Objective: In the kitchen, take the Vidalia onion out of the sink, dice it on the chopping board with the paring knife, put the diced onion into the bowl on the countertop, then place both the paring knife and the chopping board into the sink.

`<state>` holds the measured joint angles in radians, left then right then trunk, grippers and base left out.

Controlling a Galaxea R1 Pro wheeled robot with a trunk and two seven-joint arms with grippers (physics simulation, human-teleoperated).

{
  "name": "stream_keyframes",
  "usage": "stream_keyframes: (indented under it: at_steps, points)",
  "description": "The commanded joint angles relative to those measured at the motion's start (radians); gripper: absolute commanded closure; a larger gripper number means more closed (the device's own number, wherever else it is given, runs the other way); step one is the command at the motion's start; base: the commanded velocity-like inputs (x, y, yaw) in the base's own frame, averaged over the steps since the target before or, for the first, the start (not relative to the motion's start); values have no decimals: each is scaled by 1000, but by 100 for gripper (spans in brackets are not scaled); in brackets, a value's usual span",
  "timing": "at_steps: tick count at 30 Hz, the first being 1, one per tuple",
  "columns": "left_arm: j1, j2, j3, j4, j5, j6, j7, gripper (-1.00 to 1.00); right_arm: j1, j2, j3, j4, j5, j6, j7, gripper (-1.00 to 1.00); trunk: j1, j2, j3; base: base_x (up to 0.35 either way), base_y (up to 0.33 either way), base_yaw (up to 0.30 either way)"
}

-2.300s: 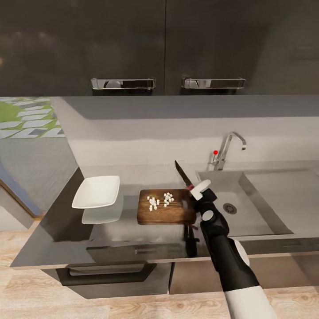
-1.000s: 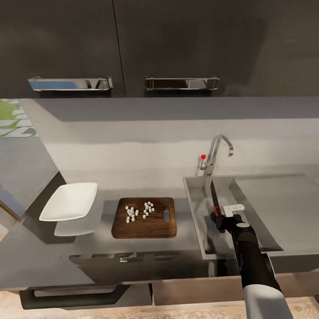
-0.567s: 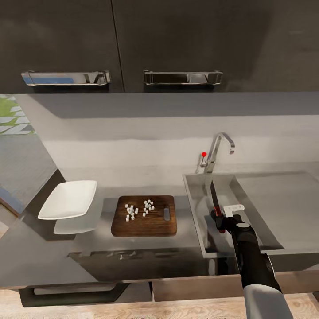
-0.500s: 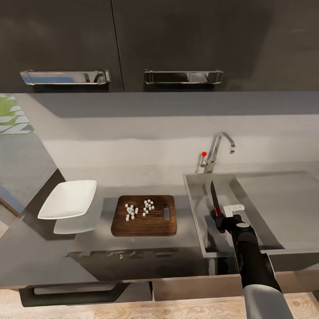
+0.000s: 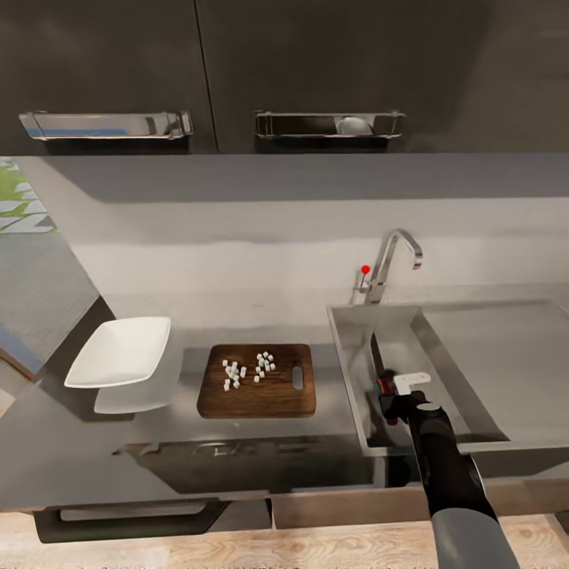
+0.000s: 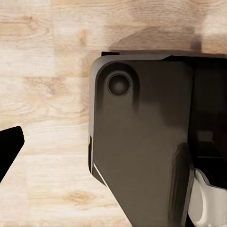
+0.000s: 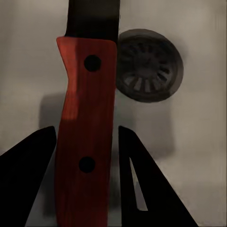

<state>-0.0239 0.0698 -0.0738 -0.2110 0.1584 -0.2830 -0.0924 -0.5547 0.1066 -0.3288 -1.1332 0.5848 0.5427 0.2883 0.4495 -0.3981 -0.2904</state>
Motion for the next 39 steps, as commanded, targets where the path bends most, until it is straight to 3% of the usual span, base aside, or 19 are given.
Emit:
stream_keyframes:
  at_steps: [1, 17, 18, 26, 29, 32, 34, 36, 39]
  points:
    - [-1, 1, -8, 1, 10, -4, -3, -100, -1, 2, -3, 2, 10, 1, 9, 100, 0, -2, -3, 0, 0, 0]
    - [-1, 2, -8, 1, 10, -2, -3, -100, -1, 1, -4, 45, 11, -3, 9, 100, 0, -2, -26, 0, 0, 0]
    - [-1, 2, -8, 1, 10, -2, -3, -100, -1, 1, -4, 45, 12, -6, 9, -100, 0, -2, -26, 0, 0, 0]
    - [-1, 2, -8, 2, 10, -2, -3, -100, -1, 1, -4, 29, 12, -16, 11, -100, 0, -2, -26, 0, 0, 0]
    - [-1, 2, -8, 2, 10, -2, -3, -100, -1, 1, -4, -34, 11, -15, 20, -100, 0, -2, -26, 0, 0, 0]
    - [-1, 2, -8, 2, 10, -2, -3, -100, -2, 0, -11, -172, 13, -3, 145, -100, 0, -2, -26, 0, 0, 0]
    - [-1, 1, -8, 2, 10, -2, -3, -100, -1, 1, -51, -253, 16, 29, 241, -100, 0, -2, -26, 0, 0, 0]
    - [-1, 1, -8, 3, 10, -2, -3, -100, -1, 2, -85, -317, 17, 65, 281, -100, 0, -2, -26, 0, 0, 0]
    - [-1, 1, -8, 13, 10, -2, -3, -100, -1, 7, -97, -360, 18, 81, 297, -100, 0, -2, -26, 0, 0, 0]
